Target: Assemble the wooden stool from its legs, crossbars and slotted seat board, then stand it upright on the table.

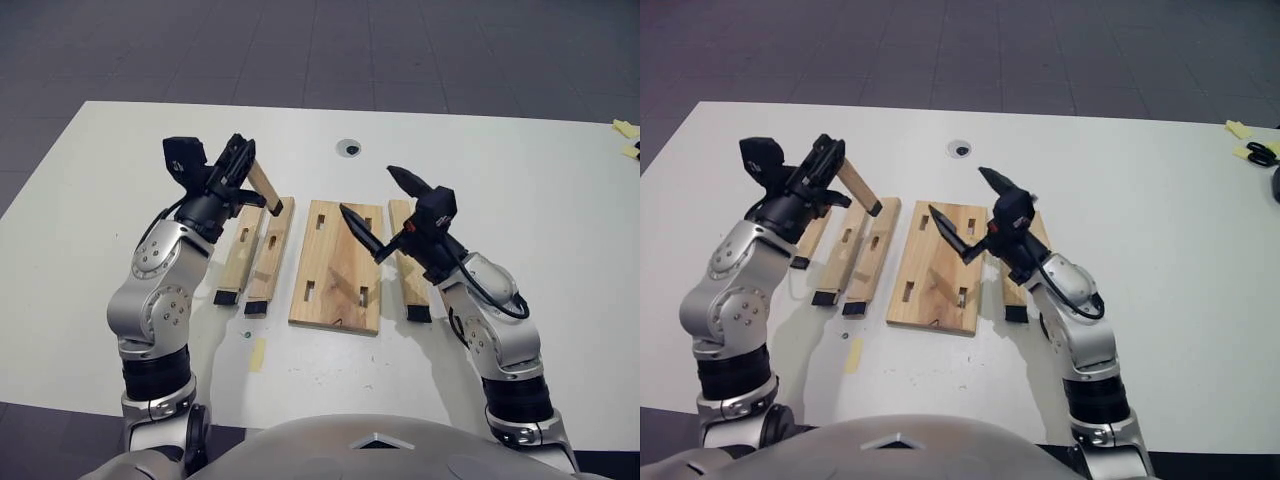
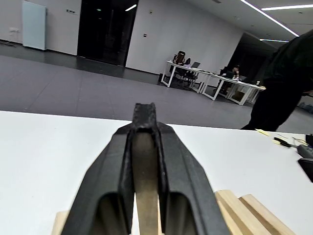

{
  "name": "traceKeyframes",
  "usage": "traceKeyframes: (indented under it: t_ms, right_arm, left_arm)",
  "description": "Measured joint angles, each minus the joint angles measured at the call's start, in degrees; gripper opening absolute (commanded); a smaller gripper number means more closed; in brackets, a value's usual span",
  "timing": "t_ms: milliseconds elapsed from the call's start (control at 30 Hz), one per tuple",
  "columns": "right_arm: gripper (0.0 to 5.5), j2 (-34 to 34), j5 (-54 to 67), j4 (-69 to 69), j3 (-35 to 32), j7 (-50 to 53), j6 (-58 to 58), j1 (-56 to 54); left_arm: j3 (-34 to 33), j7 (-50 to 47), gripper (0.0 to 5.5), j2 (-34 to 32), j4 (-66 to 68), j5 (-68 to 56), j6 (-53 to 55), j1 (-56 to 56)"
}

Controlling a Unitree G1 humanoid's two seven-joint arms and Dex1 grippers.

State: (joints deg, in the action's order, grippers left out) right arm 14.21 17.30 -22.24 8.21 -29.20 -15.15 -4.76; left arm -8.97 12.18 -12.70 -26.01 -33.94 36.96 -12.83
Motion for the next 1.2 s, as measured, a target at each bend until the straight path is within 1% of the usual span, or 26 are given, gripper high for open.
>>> traceKeyframes:
  t_ms: [133,233,300,433,633,800,1000,1067,1200]
  right_arm:
    - [5.4,-0.69,-2.06,0.57,5.08,-0.06,-3.15,-4.31]
    - [5.4,-1.76,-3.84,2.38,7.33,0.66,-4.35,-6.7]
    - [5.06,-2.37,-4.67,3.34,8.26,1.14,-5.16,-7.78]
    - [4.39,-2.99,-6.12,4.61,8.14,3.75,-7.22,-7.92]
    - [3.31,-4.17,-5.91,4.85,7.54,6.5,-14.22,-7.86]
    - [2.49,-4.26,-5.81,4.7,7.78,6.3,-15.93,-7.87]
    - [1.45,-4.21,-6.03,4.36,8.51,5.96,-15.99,-7.86]
    - [1.31,-4.16,-6.4,4.27,8.74,5.91,-15.97,-7.85]
    - [1.31,-3.95,-7.18,4.32,8.82,6.01,-15.57,-7.58]
  left_arm:
    - [4.33,1.23,0.42,0.29,-1.96,-0.16,0.93,-1.52]
    - [7.21,2.26,0.42,0.37,-2.78,-0.1,1.32,-1.75]
    - [9.2,2.87,0.42,0.39,-4.02,-0.01,1.37,-1.78]
    - [10.78,3.11,0.42,0.18,-4.7,0.73,1.33,-1.8]
    - [13.19,3.63,0.42,-1.36,-5.32,4.82,-0.7,-1.55]
    - [14.9,4.4,0.42,-1.51,-5.32,6.75,-1.74,-0.95]
    - [15.45,4.56,0.42,-1.44,-5.31,7.92,-2.77,-0.84]
    - [15.83,4.56,0.42,-1.42,-5.26,8.47,-3.05,-0.85]
    - [17.08,4.8,0.42,-1.55,-5.21,10.14,-3.92,-0.72]
